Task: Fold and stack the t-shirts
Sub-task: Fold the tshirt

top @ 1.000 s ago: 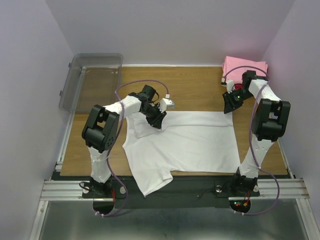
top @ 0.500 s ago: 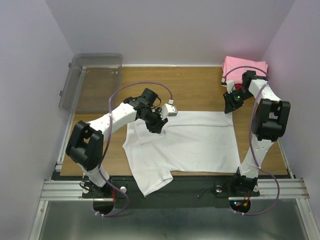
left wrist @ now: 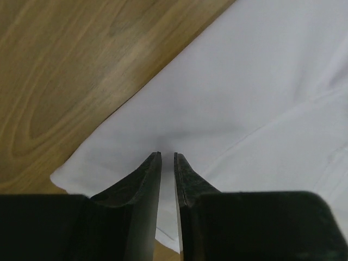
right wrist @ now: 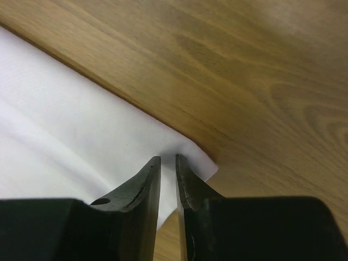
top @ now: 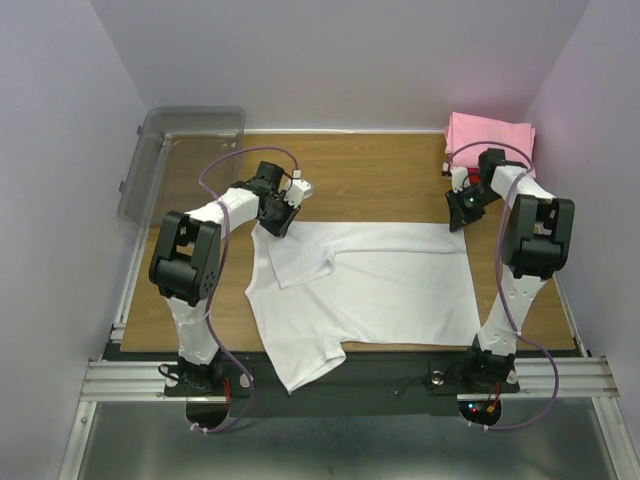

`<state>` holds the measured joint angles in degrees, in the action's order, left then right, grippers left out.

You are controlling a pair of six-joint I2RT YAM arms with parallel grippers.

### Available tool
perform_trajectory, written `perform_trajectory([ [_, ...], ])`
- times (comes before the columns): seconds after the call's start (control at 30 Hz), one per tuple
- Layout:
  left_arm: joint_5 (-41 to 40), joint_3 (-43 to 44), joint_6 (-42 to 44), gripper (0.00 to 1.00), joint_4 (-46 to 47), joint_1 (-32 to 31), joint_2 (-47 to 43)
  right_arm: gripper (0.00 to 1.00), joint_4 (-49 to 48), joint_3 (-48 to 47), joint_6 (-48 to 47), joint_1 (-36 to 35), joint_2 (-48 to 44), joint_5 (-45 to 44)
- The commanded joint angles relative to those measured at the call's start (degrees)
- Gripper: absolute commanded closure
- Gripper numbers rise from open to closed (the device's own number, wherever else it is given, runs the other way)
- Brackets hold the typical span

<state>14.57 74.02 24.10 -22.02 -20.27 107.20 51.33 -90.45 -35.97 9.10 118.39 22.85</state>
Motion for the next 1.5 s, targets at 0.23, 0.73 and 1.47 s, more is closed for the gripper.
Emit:
perform_trajectory([
  [0.23, -4.3, 8.7, -3.5, 0.77, -1.6, 4.1, 13.5, 0.76, -7.9, -3.3, 4.2, -1.8, 8.1, -8.4],
  [0.73, 7.1, 44.9, 2.2, 0.59, -15.2, 7.6, 18.3, 0.58, -4.1, -23.5, 6.5, -2.8, 9.2, -1.0],
  [1.47, 8.5, -11.9, 11.9, 0.53, -11.4, -0.4, -23.9, 0.56, -1.8, 36.3, -15.1, -2.8, -38.7, -7.0],
])
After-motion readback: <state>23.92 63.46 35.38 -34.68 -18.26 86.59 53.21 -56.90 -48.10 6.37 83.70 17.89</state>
